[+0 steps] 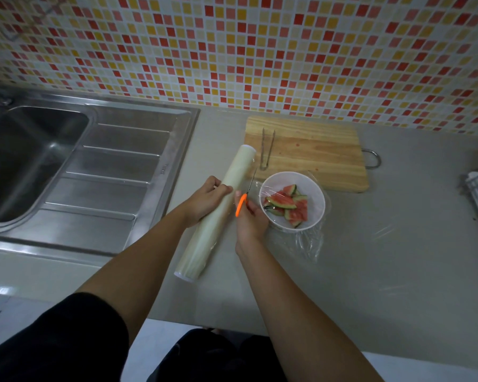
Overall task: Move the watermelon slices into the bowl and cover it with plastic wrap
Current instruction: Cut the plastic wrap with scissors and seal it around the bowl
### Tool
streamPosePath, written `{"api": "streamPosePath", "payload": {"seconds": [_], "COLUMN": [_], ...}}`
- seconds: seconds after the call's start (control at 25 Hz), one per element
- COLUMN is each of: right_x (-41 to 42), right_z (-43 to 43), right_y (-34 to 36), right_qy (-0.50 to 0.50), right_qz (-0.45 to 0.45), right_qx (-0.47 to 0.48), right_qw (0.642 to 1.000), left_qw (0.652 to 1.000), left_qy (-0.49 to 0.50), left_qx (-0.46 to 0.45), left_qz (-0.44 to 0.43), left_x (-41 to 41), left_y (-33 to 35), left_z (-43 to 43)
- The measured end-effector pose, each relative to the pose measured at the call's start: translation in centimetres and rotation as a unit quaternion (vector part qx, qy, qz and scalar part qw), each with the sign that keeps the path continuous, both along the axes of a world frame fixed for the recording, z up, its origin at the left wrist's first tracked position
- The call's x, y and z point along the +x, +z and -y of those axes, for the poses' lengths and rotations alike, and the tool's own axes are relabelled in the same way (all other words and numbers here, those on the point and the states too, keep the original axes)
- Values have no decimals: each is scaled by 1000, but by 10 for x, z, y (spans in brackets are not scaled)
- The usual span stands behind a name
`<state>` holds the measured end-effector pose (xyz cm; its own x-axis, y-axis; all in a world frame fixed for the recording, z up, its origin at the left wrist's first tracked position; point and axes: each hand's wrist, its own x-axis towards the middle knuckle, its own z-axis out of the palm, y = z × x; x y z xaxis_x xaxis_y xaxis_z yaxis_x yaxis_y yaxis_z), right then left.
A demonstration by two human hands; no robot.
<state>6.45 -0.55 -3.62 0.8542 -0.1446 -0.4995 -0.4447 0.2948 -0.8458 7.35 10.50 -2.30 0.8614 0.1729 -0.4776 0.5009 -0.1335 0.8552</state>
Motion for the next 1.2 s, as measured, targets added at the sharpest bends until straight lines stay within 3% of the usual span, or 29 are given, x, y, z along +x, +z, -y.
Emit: {"api": "streamPosePath", "payload": {"seconds": [1.2], "right_x": [21], "right_z": [-15], "right_y": [-4], "right_qy": [-35], "right_qz": [-7], "right_qx": [13], "right_qw": [999], "left_qw": [998], "left_qy": [-35], "left_qx": [-37], "left_qz": [-22], "left_x": [-16], "left_y": [-2], "left_z": [-32]}}
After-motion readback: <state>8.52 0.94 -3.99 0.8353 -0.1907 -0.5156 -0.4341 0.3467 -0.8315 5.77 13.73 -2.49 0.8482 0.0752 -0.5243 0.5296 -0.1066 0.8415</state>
